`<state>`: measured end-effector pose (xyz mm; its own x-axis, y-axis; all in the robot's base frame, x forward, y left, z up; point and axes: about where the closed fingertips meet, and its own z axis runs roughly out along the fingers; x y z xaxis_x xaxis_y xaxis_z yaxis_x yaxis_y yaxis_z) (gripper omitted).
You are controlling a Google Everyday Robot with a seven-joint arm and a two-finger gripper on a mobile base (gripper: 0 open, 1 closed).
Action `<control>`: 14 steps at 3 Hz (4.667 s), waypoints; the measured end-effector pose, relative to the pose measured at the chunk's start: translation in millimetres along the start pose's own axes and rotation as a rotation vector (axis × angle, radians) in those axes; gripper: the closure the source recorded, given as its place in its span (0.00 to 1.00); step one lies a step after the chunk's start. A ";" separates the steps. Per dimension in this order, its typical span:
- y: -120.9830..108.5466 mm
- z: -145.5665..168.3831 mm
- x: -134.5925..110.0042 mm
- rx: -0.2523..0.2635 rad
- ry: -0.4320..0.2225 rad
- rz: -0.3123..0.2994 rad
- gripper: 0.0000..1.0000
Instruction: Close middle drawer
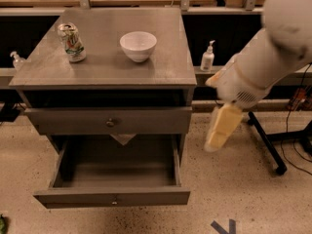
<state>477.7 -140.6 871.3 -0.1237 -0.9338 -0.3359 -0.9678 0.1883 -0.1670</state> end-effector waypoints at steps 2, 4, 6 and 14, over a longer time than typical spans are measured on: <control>19.8 129.3 -31.4 -0.129 -0.080 -0.090 0.00; 35.0 214.7 -47.2 -0.113 -0.111 -0.137 0.00; 44.6 272.7 -63.1 0.004 -0.148 -0.219 0.00; 46.8 455.0 9.4 -0.062 -0.165 -0.185 0.00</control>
Offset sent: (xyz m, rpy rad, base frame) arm 0.0092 0.0612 -0.0914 0.0567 0.0655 0.1225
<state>531.0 -2.1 438.5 0.0895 -0.8875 -0.4521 -0.9829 -0.0054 -0.1840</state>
